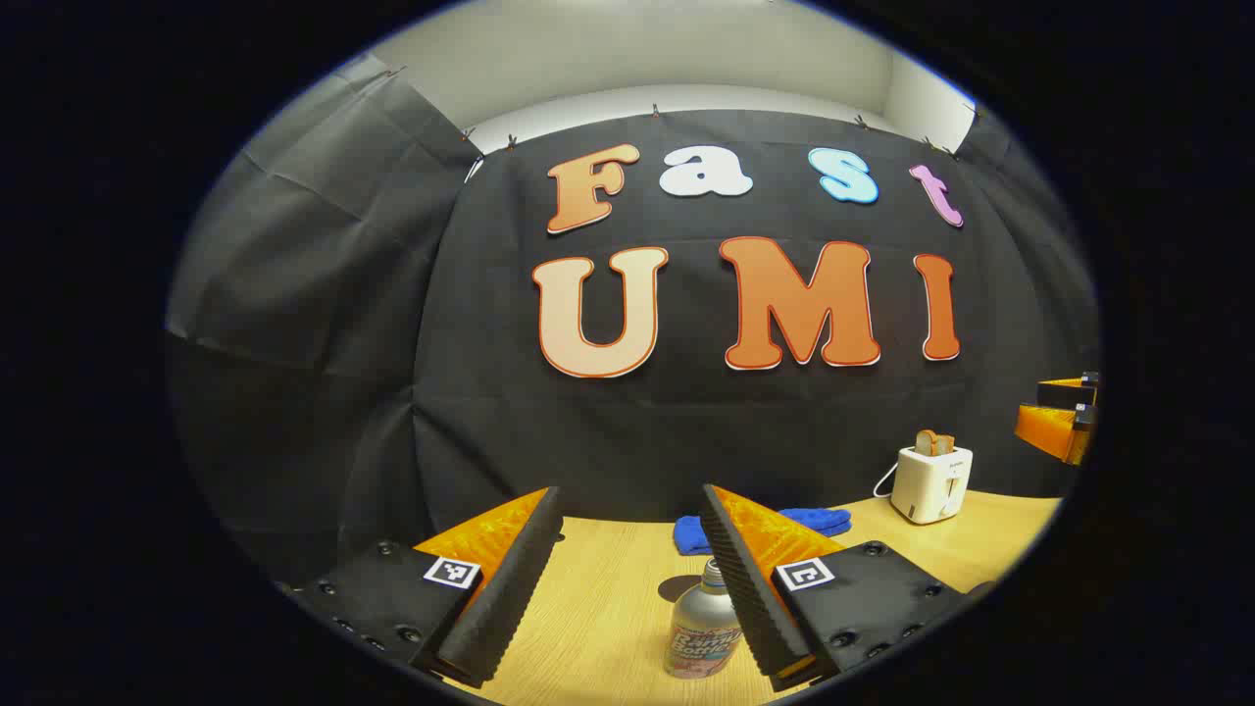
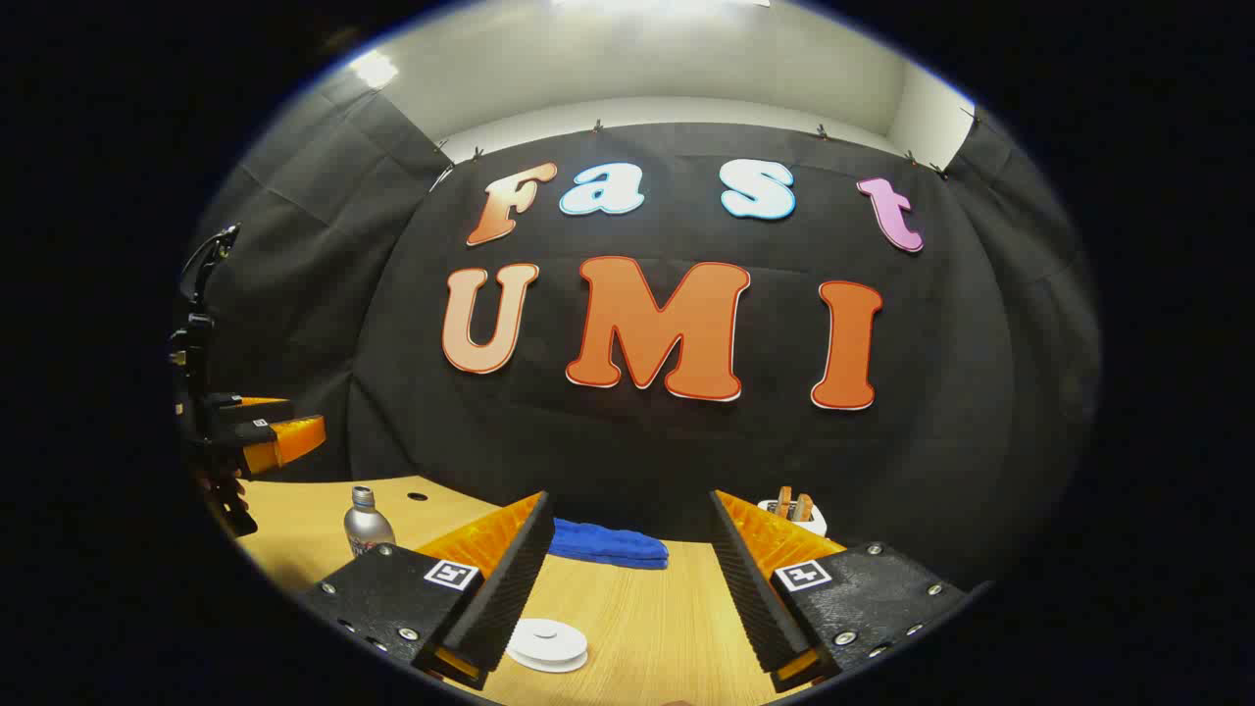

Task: Open the teacup lid with one hand, grasp the water bottle and pour water into the teacup with the other hand; after pouring, place the water bottle on the coaster and then close the teacup lid.

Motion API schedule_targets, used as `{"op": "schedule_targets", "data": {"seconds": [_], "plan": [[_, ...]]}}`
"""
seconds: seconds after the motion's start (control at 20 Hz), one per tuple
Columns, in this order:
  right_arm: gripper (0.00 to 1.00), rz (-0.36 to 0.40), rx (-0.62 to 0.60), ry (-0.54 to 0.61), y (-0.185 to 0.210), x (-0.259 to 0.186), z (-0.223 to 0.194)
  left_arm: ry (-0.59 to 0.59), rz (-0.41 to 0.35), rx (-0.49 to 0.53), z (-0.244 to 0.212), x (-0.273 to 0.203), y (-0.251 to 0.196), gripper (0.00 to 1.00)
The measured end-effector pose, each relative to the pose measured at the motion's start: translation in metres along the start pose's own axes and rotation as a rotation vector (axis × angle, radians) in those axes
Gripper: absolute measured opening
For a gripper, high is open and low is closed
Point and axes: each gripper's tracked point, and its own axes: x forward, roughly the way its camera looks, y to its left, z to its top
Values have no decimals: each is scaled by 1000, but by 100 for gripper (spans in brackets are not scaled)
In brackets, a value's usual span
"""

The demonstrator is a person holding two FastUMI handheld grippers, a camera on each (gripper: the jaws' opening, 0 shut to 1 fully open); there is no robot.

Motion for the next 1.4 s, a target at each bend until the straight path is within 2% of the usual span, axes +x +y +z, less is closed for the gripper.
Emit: {"op": "schedule_targets", "data": {"seconds": [0.25,0.45,0.95,1.4], "plan": [[94,6,8,-28,0,8,25,-39,-2,-51,26,-2,1,94],[94,37,48,-38,6,4,35,-66,40,-58,40,-9,16,94],[94,-12,35,3,-16,-1,20,-40,2,-44,39,0,7,94],[92,7,20,48,-3,5,2,11,-8,-34,16,8,16,94]]}}
